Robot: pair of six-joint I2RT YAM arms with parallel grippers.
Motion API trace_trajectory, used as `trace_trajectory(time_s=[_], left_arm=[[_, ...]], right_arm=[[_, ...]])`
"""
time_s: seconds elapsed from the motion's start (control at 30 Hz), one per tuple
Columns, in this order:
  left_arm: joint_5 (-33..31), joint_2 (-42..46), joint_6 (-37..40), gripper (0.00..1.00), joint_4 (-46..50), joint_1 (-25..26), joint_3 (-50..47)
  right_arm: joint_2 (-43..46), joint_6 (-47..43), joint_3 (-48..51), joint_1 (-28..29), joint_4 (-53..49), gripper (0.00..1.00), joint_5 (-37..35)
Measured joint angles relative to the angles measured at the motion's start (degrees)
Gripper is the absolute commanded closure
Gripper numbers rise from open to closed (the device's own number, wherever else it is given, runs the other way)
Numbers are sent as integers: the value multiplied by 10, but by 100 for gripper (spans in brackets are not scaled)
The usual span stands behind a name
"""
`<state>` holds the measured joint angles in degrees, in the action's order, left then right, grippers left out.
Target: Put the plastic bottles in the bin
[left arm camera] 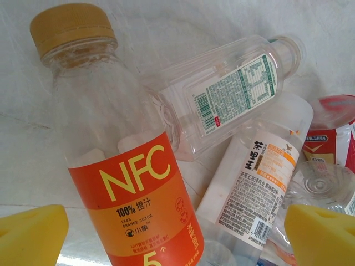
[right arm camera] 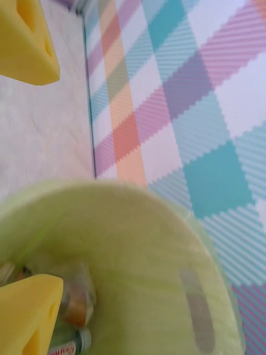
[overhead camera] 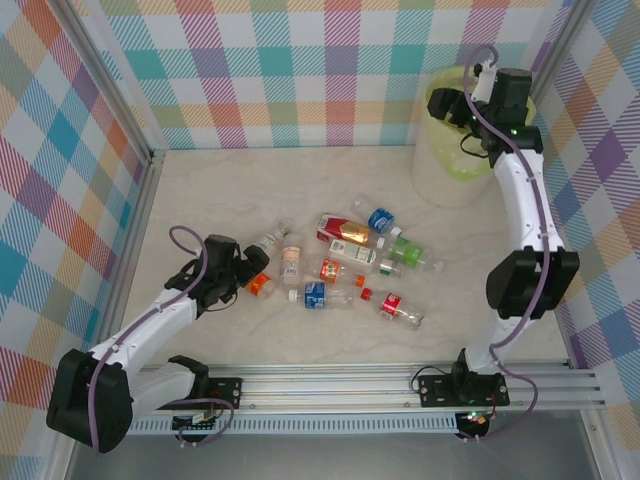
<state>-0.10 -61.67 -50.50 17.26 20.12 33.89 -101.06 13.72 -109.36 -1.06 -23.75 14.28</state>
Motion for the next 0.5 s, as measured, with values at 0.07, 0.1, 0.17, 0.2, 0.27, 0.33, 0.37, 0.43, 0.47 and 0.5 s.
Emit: trace_trajectory(time_s=[0.07, 0.1, 0.17, 0.2, 0.27, 0.33, 0.37, 0.43, 0.47, 0.5], left_arm=[[-9, 0, 6, 0, 9, 5, 6], [-13, 0, 8, 0, 12, 8, 9], [-19, 0, 11, 0, 19, 13, 14], [-22, -1, 14, 0, 22, 16, 17], [-25, -7, 17, 0, 22, 22, 20], [-27, -21, 20, 0, 22, 29, 23], [-27, -29, 20, 0, 22, 33, 25], [-29, -48, 20, 0, 22, 41, 30], [-30, -56, 20, 0, 24, 45, 31], [-32, -64, 20, 0, 25, 50, 33]], right_arm=[[36, 17, 44, 0, 29, 8, 40], [54, 25, 69, 1, 43, 7, 61], [87, 42, 121, 5, 72, 2, 98], [102, 49, 148, 8, 86, 0, 114], [129, 62, 199, 16, 110, 0, 139], [154, 71, 249, 27, 133, 0, 158], [163, 73, 267, 31, 139, 0, 164], [183, 80, 305, 41, 152, 0, 174], [193, 82, 322, 45, 158, 0, 176], [205, 86, 341, 49, 164, 0, 180]])
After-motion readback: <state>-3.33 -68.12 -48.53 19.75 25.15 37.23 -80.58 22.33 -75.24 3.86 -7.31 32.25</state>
